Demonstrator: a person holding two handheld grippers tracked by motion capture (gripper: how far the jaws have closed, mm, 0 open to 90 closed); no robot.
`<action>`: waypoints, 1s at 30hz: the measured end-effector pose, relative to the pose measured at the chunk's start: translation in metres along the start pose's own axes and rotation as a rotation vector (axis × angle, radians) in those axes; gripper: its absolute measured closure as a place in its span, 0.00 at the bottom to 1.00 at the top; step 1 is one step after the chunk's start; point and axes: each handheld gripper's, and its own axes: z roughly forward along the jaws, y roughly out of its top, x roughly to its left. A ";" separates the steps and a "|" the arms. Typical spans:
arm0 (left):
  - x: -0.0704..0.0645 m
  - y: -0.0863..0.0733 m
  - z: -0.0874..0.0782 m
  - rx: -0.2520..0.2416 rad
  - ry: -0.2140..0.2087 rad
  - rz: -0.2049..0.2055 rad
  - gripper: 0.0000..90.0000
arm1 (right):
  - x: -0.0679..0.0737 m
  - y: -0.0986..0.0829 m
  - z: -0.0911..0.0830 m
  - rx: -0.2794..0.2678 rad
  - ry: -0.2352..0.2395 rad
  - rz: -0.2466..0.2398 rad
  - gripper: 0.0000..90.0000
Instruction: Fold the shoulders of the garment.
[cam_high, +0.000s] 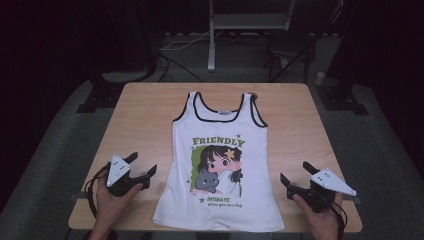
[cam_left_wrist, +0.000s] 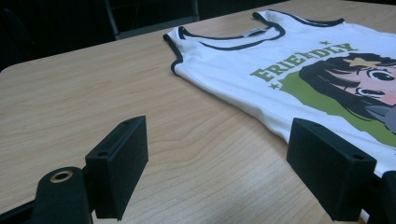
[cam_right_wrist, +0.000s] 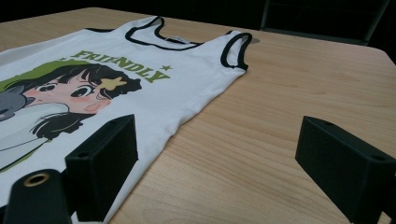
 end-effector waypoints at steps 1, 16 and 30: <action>0.000 0.000 0.000 0.001 0.004 0.001 0.22 | 0.000 0.000 0.000 0.000 0.000 0.002 0.14; 0.003 0.000 -0.001 -0.006 0.019 -0.032 0.22 | -0.001 0.000 0.001 0.007 0.010 0.007 0.14; 0.004 -0.001 -0.001 -0.017 0.004 -0.041 0.22 | -0.001 0.002 0.005 0.032 0.015 0.012 0.14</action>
